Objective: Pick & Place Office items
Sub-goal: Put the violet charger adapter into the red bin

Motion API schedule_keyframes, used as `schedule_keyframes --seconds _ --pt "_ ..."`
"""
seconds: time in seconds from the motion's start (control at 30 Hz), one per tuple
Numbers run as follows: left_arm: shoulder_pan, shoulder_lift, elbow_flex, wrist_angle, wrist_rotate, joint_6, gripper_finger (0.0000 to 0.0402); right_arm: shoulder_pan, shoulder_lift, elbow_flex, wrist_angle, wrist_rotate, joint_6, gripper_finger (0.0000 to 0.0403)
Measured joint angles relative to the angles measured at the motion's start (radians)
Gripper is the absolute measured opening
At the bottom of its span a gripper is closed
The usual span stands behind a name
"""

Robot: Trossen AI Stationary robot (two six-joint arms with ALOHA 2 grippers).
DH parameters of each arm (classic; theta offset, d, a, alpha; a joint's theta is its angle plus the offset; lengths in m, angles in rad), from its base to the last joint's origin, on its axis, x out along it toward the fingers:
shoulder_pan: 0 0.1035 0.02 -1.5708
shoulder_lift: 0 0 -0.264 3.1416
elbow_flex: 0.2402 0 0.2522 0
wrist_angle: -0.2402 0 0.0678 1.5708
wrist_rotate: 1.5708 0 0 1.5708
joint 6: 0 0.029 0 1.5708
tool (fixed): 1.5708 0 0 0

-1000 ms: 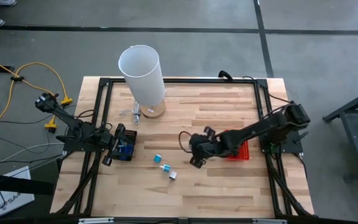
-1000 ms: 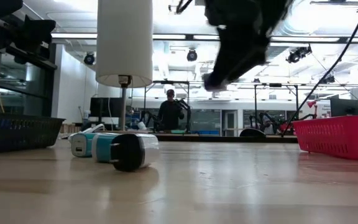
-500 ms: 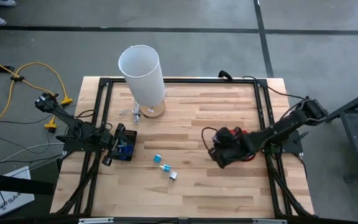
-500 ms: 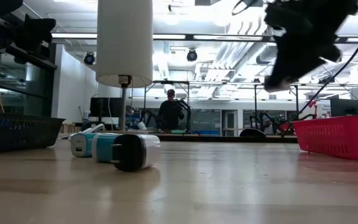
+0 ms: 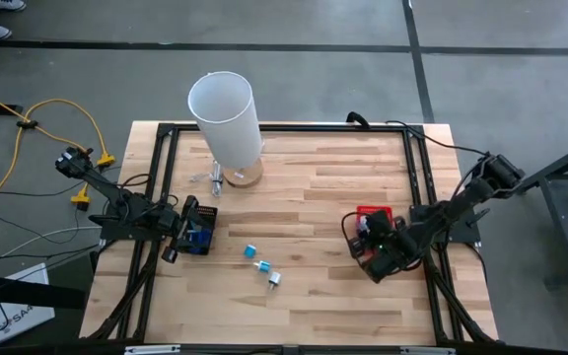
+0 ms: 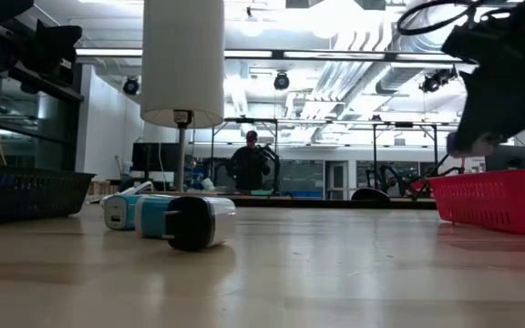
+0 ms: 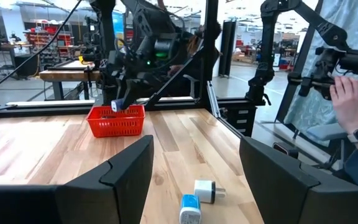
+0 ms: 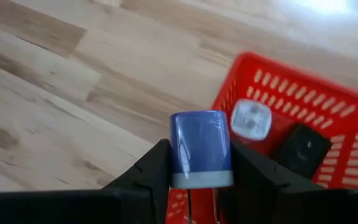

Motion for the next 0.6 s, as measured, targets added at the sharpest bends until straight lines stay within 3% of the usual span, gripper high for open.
schedule_keyframes --seconds 0.23,0.6 --pt "0.0 0.0 0.0 0.0 0.0 0.0 0.0233 0.031 0.0 -0.061 -0.001 -0.053 0.124 0.0127" --pt "0.0 0.0 0.0 0.0 0.0 0.0 0.0233 0.031 0.001 -0.102 0.018 -0.093 0.156 0.0129"
